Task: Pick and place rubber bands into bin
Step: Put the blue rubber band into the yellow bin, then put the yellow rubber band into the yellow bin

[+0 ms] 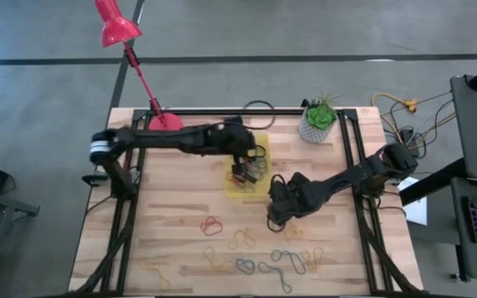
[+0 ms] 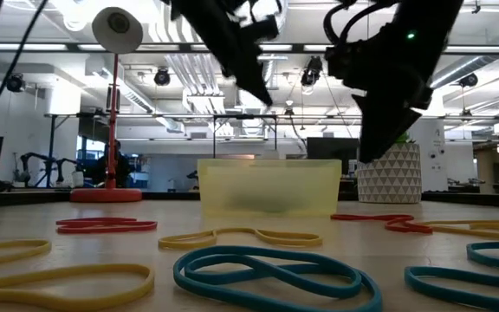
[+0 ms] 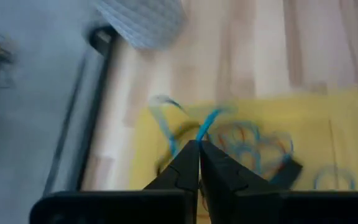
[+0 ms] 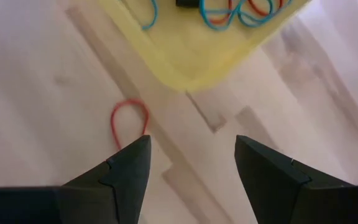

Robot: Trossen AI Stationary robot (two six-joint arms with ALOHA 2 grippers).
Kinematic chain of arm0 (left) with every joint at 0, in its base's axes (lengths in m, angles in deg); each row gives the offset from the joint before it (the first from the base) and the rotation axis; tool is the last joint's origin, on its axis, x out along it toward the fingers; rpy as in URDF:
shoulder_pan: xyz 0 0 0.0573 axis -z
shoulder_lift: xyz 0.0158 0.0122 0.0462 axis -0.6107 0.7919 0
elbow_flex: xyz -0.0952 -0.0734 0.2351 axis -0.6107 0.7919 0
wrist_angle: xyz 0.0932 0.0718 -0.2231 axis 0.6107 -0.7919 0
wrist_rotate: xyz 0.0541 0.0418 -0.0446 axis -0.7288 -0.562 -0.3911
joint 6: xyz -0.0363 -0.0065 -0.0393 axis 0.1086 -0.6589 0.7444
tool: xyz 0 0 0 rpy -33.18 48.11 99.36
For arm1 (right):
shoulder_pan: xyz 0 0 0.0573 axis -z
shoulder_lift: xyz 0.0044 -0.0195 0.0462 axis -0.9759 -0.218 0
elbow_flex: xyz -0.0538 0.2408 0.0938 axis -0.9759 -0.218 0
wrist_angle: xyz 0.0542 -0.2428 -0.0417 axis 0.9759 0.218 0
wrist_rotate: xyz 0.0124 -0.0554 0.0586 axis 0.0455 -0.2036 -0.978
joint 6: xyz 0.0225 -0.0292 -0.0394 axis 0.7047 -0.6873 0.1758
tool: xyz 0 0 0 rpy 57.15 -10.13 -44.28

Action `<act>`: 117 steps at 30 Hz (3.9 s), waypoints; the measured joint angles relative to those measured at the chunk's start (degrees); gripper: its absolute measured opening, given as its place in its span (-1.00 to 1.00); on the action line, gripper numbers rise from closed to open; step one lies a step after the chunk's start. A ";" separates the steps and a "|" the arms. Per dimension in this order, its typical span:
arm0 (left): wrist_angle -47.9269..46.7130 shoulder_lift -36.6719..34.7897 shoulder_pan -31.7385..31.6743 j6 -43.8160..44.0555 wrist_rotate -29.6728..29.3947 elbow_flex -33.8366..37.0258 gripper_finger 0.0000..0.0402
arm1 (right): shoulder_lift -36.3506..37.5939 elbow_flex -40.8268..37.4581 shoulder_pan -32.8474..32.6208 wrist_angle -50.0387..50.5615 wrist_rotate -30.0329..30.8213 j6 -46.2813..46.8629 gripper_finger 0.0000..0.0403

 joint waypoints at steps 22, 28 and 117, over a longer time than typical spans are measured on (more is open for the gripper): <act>-24.81 -13.29 11.75 6.59 24.21 16.15 -0.40 | 0.15 -5.13 -1.40 -3.61 -1.26 -5.32 0.09; -20.68 -22.16 20.51 21.77 24.22 29.81 -0.40 | 0.15 -5.17 0.18 -6.71 -1.29 -10.45 0.09; -7.43 -27.27 30.41 42.63 7.24 39.39 -0.40 | 4.36 4.91 23.80 -19.42 -5.85 -14.16 -0.90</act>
